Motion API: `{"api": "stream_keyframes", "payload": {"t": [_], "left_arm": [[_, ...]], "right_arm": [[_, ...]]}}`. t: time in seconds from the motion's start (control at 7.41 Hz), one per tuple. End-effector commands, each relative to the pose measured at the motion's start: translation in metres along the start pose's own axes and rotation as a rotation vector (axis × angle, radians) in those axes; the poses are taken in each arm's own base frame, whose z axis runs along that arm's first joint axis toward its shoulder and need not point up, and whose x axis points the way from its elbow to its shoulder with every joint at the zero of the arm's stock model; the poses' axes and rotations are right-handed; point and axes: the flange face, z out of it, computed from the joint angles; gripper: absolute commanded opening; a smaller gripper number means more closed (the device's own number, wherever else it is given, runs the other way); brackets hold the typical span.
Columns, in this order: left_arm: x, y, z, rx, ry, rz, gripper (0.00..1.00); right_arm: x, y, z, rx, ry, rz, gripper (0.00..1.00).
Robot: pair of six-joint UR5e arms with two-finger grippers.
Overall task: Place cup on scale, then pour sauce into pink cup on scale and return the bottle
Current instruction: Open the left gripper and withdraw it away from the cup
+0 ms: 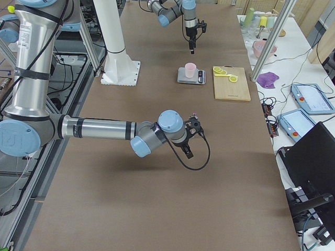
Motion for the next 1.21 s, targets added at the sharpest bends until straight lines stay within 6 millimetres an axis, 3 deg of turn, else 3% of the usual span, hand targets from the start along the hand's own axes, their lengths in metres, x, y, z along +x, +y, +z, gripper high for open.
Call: {"api": "stream_keyframes", "payload": {"t": [0.0, 0.13, 0.4, 0.54, 0.67, 0.81, 0.94, 1.08], "left_arm": [[-0.114, -0.020, -0.040, -0.029, -0.022, 0.130, 0.98], [-0.173, -0.034, -0.055, -0.037, -0.040, 0.210, 0.98], [-0.303, -0.035, -0.077, -0.073, -0.095, 0.371, 0.98], [-0.358, -0.032, -0.093, -0.087, -0.099, 0.420, 0.98], [-0.406, -0.017, -0.097, -0.104, -0.124, 0.431, 0.98], [-0.449, -0.015, -0.105, -0.119, -0.146, 0.483, 0.98], [-0.499, -0.007, -0.106, -0.156, -0.134, 0.513, 0.98], [-0.552, -0.002, -0.121, -0.160, -0.092, 0.518, 0.98]], "right_arm": [[0.010, 0.014, 0.009, 0.075, -0.011, -0.127, 0.99], [0.014, 0.023, 0.014, 0.081, -0.036, -0.205, 0.99], [0.010, 0.025, 0.016, 0.089, -0.094, -0.349, 0.96], [0.010, 0.021, 0.019, 0.092, -0.124, -0.405, 0.96], [0.010, 0.009, 0.023, 0.104, -0.164, -0.456, 0.96], [0.016, 0.002, 0.032, 0.108, -0.226, -0.526, 0.96], [0.020, 0.005, 0.040, 0.116, -0.304, -0.568, 0.96], [0.021, 0.004, 0.042, 0.131, -0.326, -0.588, 0.96]]}}
